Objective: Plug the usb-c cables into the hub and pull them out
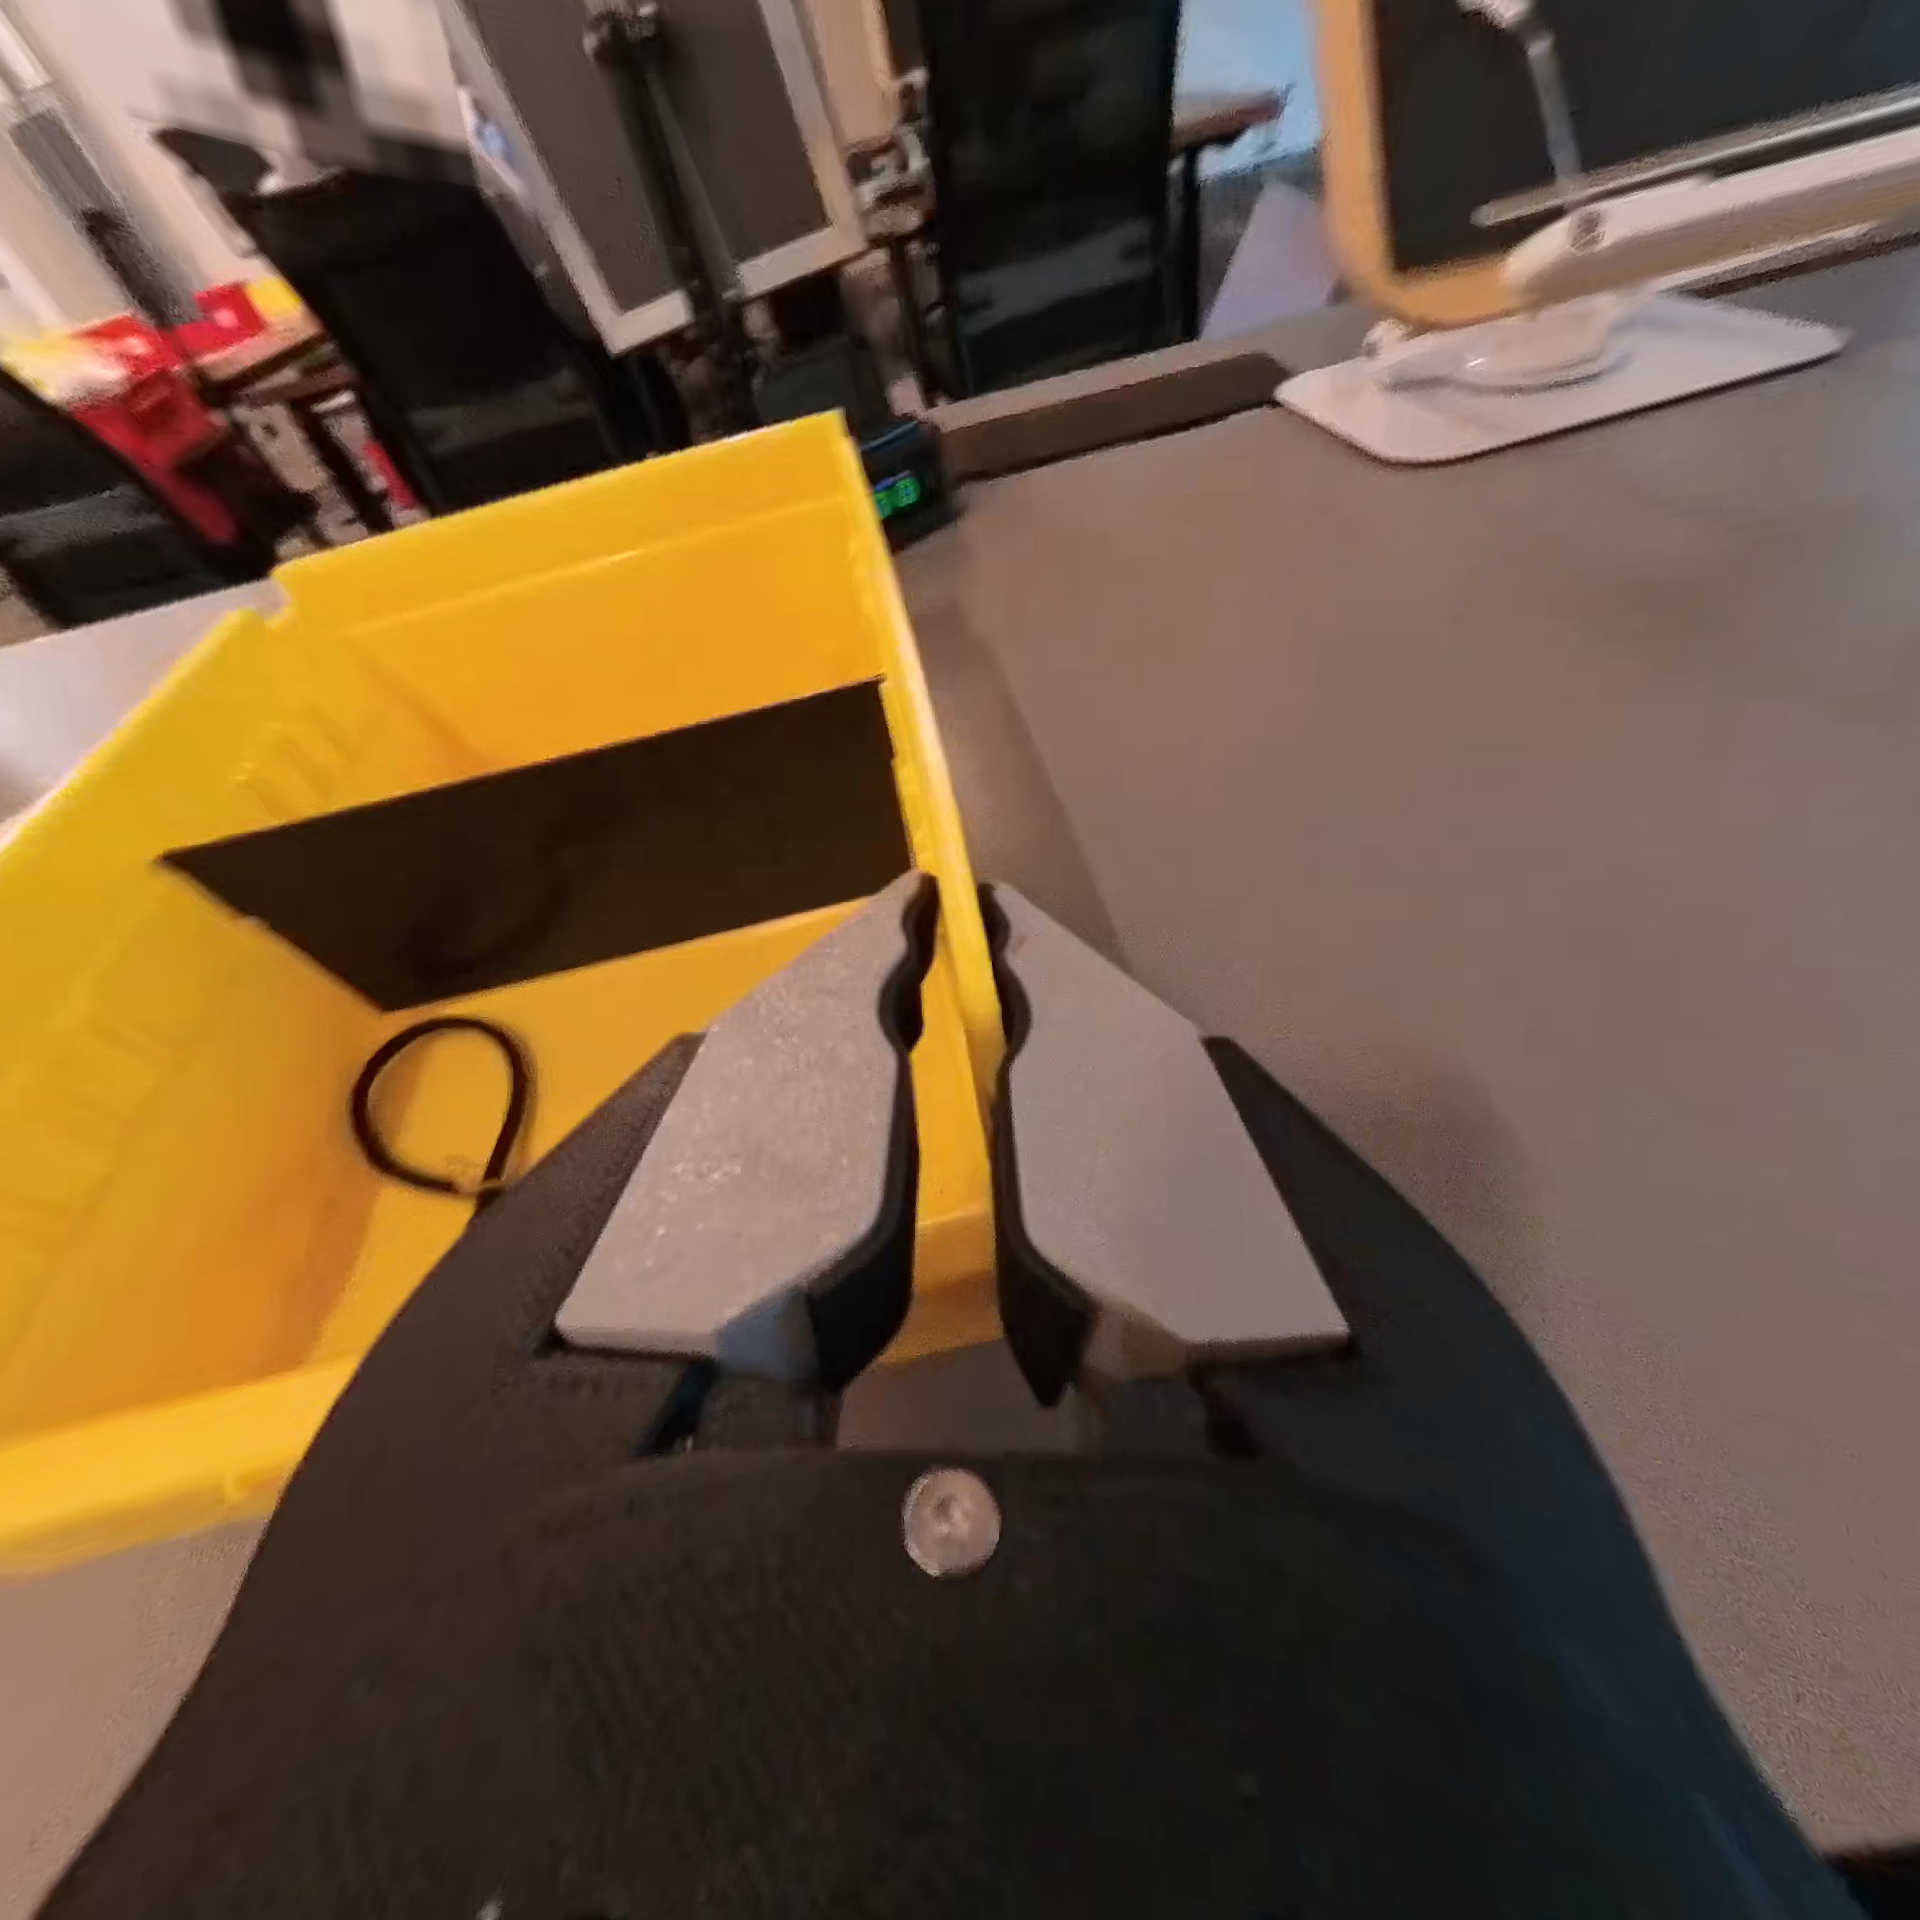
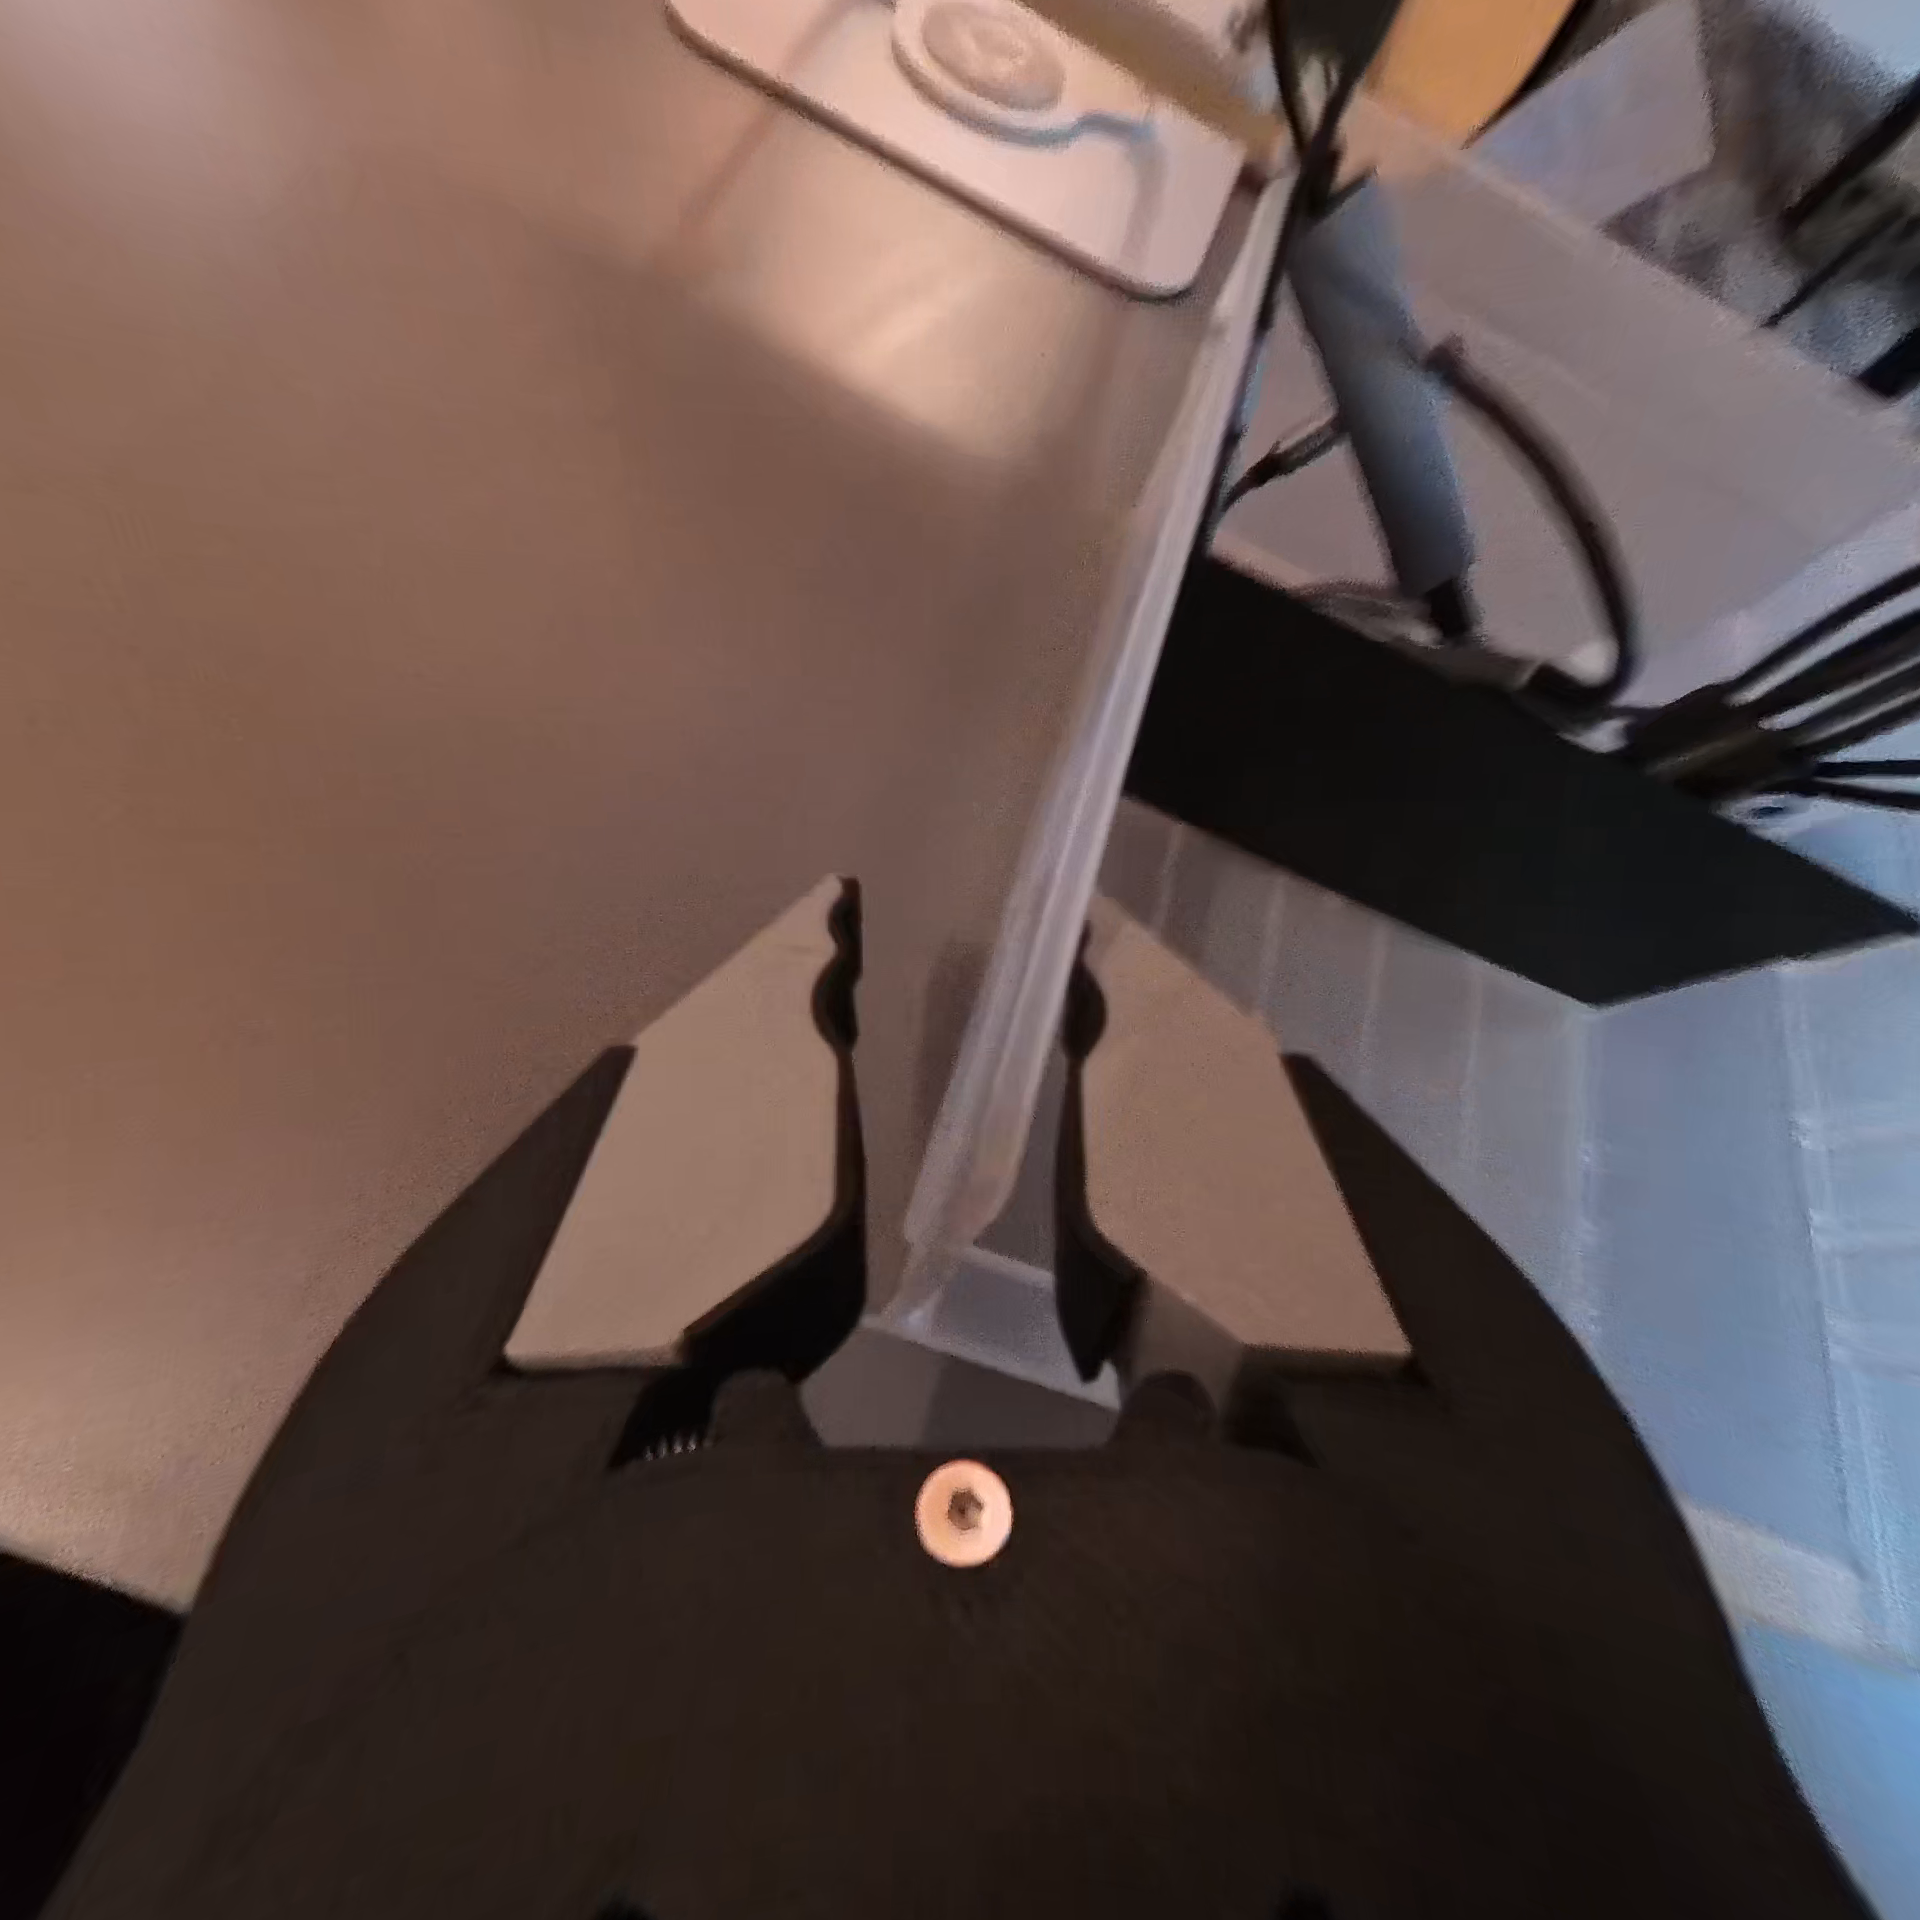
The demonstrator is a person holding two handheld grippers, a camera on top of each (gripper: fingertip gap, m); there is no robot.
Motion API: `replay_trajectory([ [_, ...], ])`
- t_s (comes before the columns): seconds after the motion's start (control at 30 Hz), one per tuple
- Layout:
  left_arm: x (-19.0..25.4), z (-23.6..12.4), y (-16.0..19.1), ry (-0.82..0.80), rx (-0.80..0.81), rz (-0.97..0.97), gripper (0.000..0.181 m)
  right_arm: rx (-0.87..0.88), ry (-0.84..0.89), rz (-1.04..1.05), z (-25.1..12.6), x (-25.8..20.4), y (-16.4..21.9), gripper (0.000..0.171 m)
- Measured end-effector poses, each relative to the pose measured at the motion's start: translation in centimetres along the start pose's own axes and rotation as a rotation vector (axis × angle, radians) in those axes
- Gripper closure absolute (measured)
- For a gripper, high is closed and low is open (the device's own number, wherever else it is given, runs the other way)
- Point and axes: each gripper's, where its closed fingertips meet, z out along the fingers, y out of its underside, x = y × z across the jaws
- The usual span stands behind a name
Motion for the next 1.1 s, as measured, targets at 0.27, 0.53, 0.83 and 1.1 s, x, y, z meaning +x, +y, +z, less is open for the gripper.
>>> replay_trajectory([
  [0.27, -4.8, -3.1, -4.8, -0.025, 0.149, -0.097, 0.180, -0.016, -0.094, -0.017, 1.0, -9.2, -3.8, 0.126],
  [0.53, -7.0, -8.4, -9.9, -0.101, 0.320, -0.081, 0.180, 0.083, -0.430, -0.040, 3.1, -28.9, -12.4, 0.104],
  [0.83, -9.4, -10.7, -10.5, -0.137, 0.370, -0.119, 0.180, 0.161, -0.593, -0.112, 3.9, -45.9, -20.8, 0.095],
  [1.1, -7.2, -12.6, -12.9, -0.117, 0.432, -0.067, 0.180, 0.401, -0.636, -0.053, -5.3, -37.9, -23.8, 0.092],
])
